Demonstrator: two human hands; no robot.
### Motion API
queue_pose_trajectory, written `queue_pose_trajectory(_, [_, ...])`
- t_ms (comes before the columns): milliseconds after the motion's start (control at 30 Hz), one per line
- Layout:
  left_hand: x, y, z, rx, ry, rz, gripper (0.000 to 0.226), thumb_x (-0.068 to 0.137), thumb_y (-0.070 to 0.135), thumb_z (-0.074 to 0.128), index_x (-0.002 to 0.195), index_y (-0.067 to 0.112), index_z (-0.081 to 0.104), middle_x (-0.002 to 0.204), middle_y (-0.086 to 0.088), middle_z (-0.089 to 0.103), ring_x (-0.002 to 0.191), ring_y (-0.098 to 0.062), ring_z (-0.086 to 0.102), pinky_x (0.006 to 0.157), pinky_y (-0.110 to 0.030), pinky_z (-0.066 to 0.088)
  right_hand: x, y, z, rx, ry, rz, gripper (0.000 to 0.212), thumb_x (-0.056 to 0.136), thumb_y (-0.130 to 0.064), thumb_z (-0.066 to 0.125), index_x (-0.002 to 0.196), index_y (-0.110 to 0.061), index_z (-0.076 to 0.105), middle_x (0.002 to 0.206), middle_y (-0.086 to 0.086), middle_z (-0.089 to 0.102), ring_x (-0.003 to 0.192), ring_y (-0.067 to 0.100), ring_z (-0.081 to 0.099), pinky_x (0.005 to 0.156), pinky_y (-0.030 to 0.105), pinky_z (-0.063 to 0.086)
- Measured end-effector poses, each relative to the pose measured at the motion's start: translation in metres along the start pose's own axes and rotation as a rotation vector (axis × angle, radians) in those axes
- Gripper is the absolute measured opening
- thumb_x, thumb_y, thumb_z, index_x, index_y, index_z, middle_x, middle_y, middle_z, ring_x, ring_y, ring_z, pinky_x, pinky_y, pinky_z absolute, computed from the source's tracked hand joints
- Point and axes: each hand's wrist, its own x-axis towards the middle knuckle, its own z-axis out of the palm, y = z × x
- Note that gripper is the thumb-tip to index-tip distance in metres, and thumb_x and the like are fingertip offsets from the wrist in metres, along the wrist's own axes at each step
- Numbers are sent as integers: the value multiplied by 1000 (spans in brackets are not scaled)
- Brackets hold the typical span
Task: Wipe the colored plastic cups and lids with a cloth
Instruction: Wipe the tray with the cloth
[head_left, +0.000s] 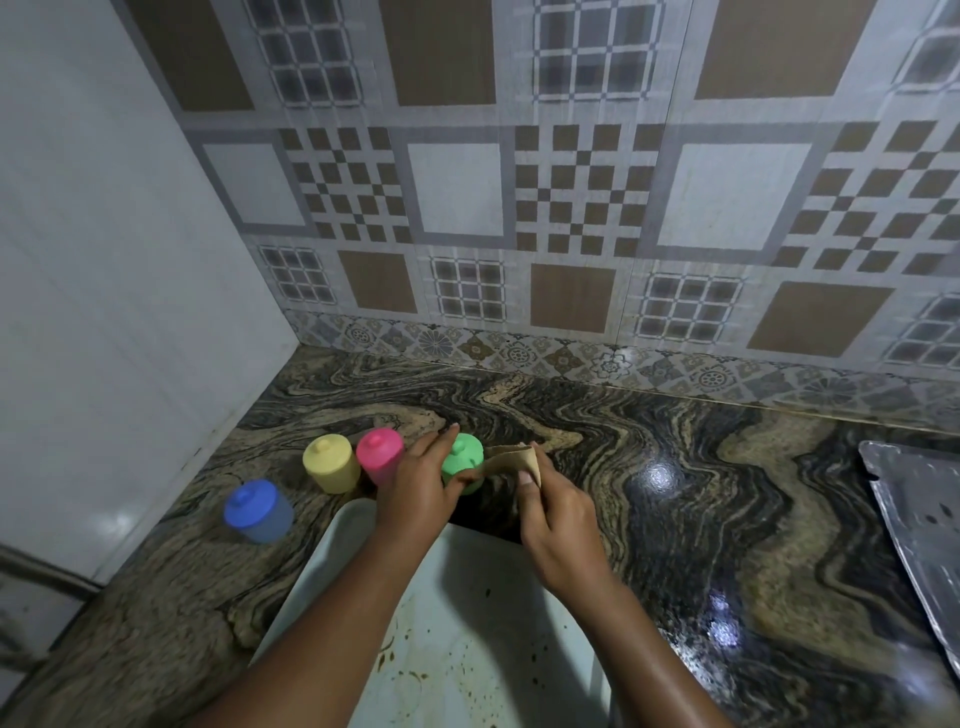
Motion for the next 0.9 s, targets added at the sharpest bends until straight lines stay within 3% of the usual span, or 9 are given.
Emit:
queue_pose_trajectory(100, [-14, -5, -19, 21, 114, 62, 60, 89, 41, 73, 144, 29, 53, 148, 2, 53, 135, -18, 50, 96, -40, 55, -3, -3, -5, 54, 34, 55, 32, 105, -27, 47, 122, -17, 71, 80, -15, 72, 76, 0, 67, 65, 12, 42])
queue_pose_trajectory(167, [-29, -5, -35, -121, 245, 91, 51, 89, 34, 75, 137, 23, 61, 137, 5, 61, 125, -10, 56, 92, -29, 53, -5, -5, -8, 132, 36, 94, 33, 104, -33, 45, 108, -20, 74, 61, -16, 60, 57, 2, 55, 54, 18, 37])
queue_pose_trajectory(233, [-50, -4, -51, -339, 254, -28, 43, 89, 27, 76, 131, 25, 65, 117, 14, 69, 108, 7, 62, 84, -16, 51, -7, -8, -8, 185, 24, 139, 44, 102, -46, 41, 99, -17, 73, 64, -6, 63, 59, 10, 57, 57, 33, 44])
queue_pose_trajectory(300, [-70, -6, -57, -495, 126, -170, 43, 86, 28, 77, 127, 31, 64, 107, 24, 68, 97, 15, 63, 82, -13, 49, -10, -9, -5, 211, -8, 203, 36, 104, -43, 45, 90, -21, 70, 76, 2, 71, 72, 22, 66, 67, 45, 53])
queue_pose_trajectory(400, [-97, -12, -55, -724, -92, -358, 50, 83, 31, 78, 128, 34, 57, 120, 15, 68, 104, 2, 67, 83, -28, 58, -22, -23, 2, 267, -79, 266, 49, 96, -54, 47, 84, -12, 68, 73, 3, 68, 70, 19, 63, 69, 51, 56])
queue_pose_trajectory(467, [-110, -8, -56, -862, -173, -500, 48, 87, 30, 75, 131, 29, 55, 121, 9, 70, 106, -5, 67, 78, -36, 62, -33, -35, 4, 417, -159, 334, 42, 106, -39, 47, 86, -8, 68, 66, 2, 68, 62, 15, 64, 59, 41, 59])
queue_pose_trajectory(567, [-125, -5, -58, -887, -181, -561, 39, 89, 27, 75, 125, 26, 62, 108, 9, 75, 100, -12, 72, 70, -36, 63, -48, -43, 12, 496, -298, 396, 35, 109, -21, 45, 91, -4, 70, 72, 6, 69, 63, 12, 64, 58, 26, 52])
queue_pose_trajectory(667, [-136, -10, -62, -863, -128, -580, 31, 88, 23, 77, 118, 23, 68, 106, 0, 75, 92, -16, 74, 62, -33, 59, -59, -47, 26, 496, -357, 389, 38, 109, -26, 46, 99, 0, 72, 90, 24, 75, 82, 24, 67, 76, 36, 53])
queue_pose_trajectory(900, [-144, -38, -73, -765, -75, -582, 17, 83, 22, 82, 98, 24, 73, 95, 0, 74, 90, -17, 73, 62, -39, 63, -68, -60, 48, 526, -371, 466, 38, 108, -30, 47, 101, -5, 75, 99, 19, 78, 93, 32, 75, 87, 48, 58])
